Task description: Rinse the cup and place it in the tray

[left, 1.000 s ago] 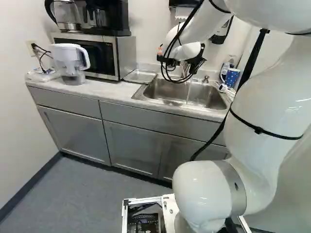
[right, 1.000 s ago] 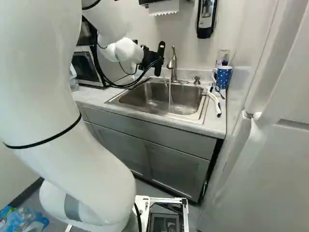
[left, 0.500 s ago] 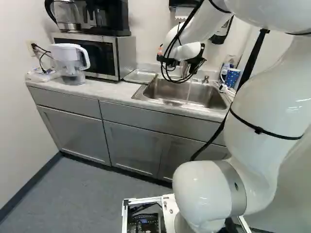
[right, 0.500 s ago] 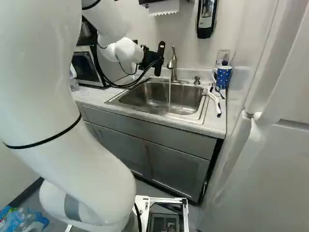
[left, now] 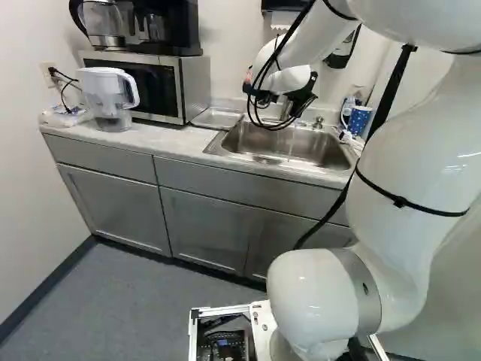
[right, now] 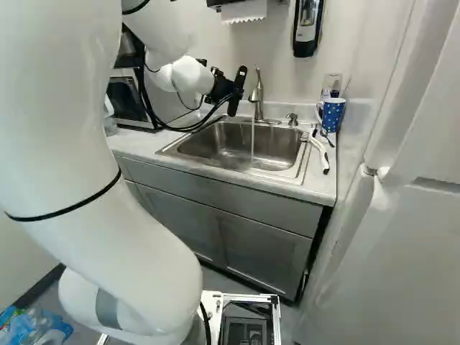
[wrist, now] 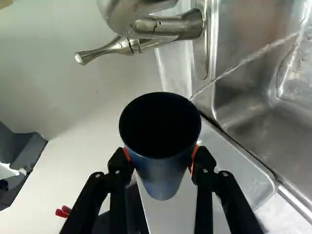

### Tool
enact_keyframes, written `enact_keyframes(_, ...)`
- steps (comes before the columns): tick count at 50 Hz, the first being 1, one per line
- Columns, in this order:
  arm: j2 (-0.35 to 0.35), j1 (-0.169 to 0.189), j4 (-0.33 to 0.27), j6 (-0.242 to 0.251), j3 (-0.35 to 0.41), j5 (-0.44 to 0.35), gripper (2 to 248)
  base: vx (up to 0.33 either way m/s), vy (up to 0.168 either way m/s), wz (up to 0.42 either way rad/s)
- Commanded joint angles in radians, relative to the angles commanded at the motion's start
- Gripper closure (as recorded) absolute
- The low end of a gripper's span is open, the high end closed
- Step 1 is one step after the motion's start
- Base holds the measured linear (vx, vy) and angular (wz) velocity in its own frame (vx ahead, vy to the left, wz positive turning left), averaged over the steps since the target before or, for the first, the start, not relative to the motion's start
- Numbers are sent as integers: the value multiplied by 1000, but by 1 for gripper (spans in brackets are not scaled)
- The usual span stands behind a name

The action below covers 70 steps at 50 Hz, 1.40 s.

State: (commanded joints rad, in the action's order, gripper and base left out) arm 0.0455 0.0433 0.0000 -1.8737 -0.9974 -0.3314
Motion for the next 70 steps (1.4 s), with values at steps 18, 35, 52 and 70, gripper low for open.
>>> enact_keyframes(18, 0, 0, 0, 17, 0, 0, 125, 0, 0, 0)
enact_keyframes(35, 0, 0, 0, 179, 0, 0, 125, 0, 0, 0)
enact_keyframes(52, 0, 0, 0, 358, 0, 0, 125, 0, 0, 0)
enact_keyframes(70, 0, 0, 0, 547, 0, 0, 125, 0, 0, 0)
